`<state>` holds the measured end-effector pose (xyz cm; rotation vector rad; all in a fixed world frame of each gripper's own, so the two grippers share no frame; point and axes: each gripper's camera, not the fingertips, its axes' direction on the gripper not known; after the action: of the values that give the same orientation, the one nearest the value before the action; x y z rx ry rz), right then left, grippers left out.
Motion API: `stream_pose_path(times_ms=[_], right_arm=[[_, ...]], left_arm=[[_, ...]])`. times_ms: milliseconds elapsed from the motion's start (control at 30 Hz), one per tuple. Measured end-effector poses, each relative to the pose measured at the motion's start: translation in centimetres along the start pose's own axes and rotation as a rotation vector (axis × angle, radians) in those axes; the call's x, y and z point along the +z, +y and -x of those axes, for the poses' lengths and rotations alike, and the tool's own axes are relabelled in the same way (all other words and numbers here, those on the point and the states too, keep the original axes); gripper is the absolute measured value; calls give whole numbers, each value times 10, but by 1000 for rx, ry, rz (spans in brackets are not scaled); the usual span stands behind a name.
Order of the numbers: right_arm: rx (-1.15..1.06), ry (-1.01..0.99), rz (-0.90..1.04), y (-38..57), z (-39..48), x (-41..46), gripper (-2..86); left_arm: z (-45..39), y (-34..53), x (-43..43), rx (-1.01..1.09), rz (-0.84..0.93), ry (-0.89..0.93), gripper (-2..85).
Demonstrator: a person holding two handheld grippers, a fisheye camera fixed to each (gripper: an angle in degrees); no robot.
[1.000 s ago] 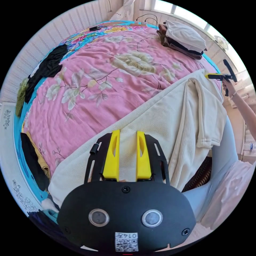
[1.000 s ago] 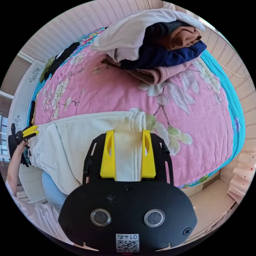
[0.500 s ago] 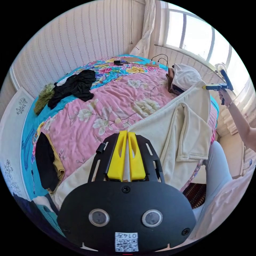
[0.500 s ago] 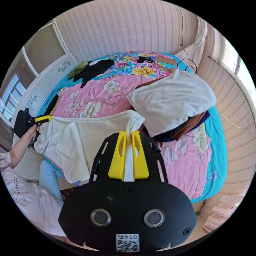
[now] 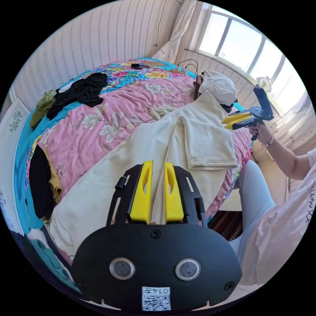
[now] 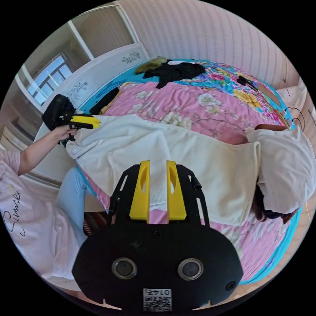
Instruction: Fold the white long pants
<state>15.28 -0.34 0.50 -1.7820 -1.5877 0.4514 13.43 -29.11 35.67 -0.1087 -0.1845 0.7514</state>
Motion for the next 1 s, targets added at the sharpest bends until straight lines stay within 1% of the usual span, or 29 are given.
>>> stream_pose_path(times_ms=[33,133,200,267,300,333,367,400,433,500,567,667,733,767,833,900,967,1000], right_arm=[[-8,-60,15,0,18,17,91],[24,-117,33,-11,50,50,122],[65,-128,0,-22,62,62,146],[105,-79,46,-35,68,81,152],[120,-23,114,-41,68,98,140],[128,62,129,-42,68,107,122],[108,72,105,-41,68,106,109],[135,13,91,-40,62,103,85],[161,-61,104,-41,55,95,62],[173,-118,100,-40,47,74,52],[141,-48,49,-36,43,41,42],[108,61,-79,-28,29,-32,32],[131,121,-236,-15,15,-98,26],[135,126,-278,-10,13,-115,26],[99,186,-433,15,15,-170,22],[63,266,-495,40,21,-193,19],[90,310,-492,68,21,-199,16],[148,299,-451,87,14,-194,13]], left_arm=[[-5,15,-4,-31,-6,-9,70],[-12,42,-6,-88,-7,-22,89],[-17,58,13,-92,64,-122,93],[-13,72,38,-140,143,-138,90],[-8,81,49,-217,152,-90,78],[-6,86,51,-258,138,-70,73],[-2,93,51,-302,106,-62,66],[0,99,48,-307,89,-52,58],[1,101,47,-303,85,-45,53],[3,109,32,-268,65,-21,35],[3,114,11,-233,15,-13,30],[-3,126,-29,-152,-51,2,29],[-14,138,-54,-81,-107,1,29],[-24,148,-67,-17,-138,-3,30],[-44,169,-77,102,-157,-28,32],[-69,198,-70,198,-120,-34,34],[-79,221,-52,182,-90,-2,37],[-81,228,-44,163,-68,24,38]])
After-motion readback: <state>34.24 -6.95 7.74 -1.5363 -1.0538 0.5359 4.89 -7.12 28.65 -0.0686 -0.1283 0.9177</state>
